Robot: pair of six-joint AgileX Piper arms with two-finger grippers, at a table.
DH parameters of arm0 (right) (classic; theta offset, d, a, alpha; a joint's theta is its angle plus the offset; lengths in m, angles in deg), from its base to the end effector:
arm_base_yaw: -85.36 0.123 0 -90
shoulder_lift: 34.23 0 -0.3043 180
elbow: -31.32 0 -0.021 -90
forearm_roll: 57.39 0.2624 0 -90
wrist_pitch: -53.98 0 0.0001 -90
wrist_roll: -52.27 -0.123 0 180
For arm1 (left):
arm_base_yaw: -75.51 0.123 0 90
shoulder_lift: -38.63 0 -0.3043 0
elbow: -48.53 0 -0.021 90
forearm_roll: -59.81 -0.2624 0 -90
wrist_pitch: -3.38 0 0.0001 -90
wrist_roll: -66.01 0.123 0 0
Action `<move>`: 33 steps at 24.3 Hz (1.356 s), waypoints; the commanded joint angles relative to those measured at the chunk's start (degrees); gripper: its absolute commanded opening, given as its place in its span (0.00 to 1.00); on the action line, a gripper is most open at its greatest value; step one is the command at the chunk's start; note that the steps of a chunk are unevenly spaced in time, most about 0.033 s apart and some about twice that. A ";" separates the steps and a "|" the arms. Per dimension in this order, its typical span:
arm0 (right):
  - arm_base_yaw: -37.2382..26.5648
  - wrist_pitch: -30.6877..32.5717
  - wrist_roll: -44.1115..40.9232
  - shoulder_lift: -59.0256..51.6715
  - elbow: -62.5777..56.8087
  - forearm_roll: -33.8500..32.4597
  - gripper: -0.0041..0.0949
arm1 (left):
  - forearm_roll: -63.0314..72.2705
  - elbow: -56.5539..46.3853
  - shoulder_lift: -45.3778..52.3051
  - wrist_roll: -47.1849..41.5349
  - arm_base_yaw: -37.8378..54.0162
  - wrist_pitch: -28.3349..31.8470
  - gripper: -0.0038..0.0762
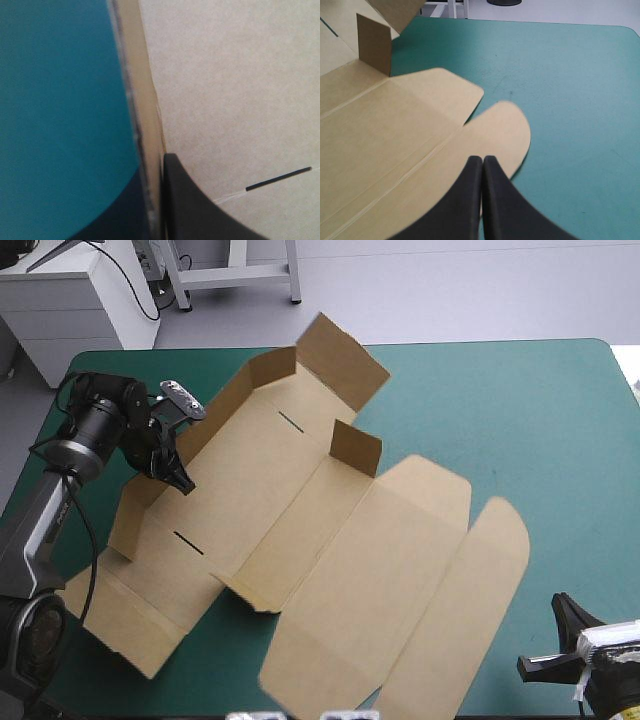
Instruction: Fold the box
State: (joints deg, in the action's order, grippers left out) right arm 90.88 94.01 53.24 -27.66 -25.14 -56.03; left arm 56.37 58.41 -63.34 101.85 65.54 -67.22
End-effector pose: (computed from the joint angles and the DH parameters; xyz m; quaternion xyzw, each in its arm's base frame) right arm 0.0414 0.0059 0.2677 -0.0420 0.7818 0.0363 0.6211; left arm 0.3583 -0.0559 0.3148 0.3898 0.9081 0.0624 0.1400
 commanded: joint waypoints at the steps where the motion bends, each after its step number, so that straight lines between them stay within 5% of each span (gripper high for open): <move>1: -0.01 -4.14 0.42 -1.29 1.49 -0.65 0.02 | -5.65 1.88 2.62 7.24 -3.74 2.86 0.04; 10: -0.01 -4.14 0.42 -1.29 1.49 -0.65 0.02 | -21.58 1.88 2.62 8.17 -16.89 28.77 0.04; 15: -0.01 -4.14 0.42 -1.29 1.49 -0.65 0.02 | -33.99 1.24 2.62 4.05 -24.32 21.61 0.04; 22: -0.01 -4.14 0.42 -1.29 1.49 -0.65 0.02 | -48.27 -5.46 2.62 -6.79 -31.42 23.64 0.04; 28: -0.01 -4.14 0.42 -1.29 1.49 -0.65 0.02 | -75.55 -15.22 3.17 -34.76 -37.41 23.85 0.04; 33: -0.01 -4.14 0.42 -1.29 1.49 -0.65 0.02 | -85.73 -25.53 7.46 -44.27 -43.61 26.01 0.04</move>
State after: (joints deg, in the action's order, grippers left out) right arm 90.88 94.13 53.24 -27.66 -25.14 -56.03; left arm -20.72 35.59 -60.36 62.69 24.93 -42.46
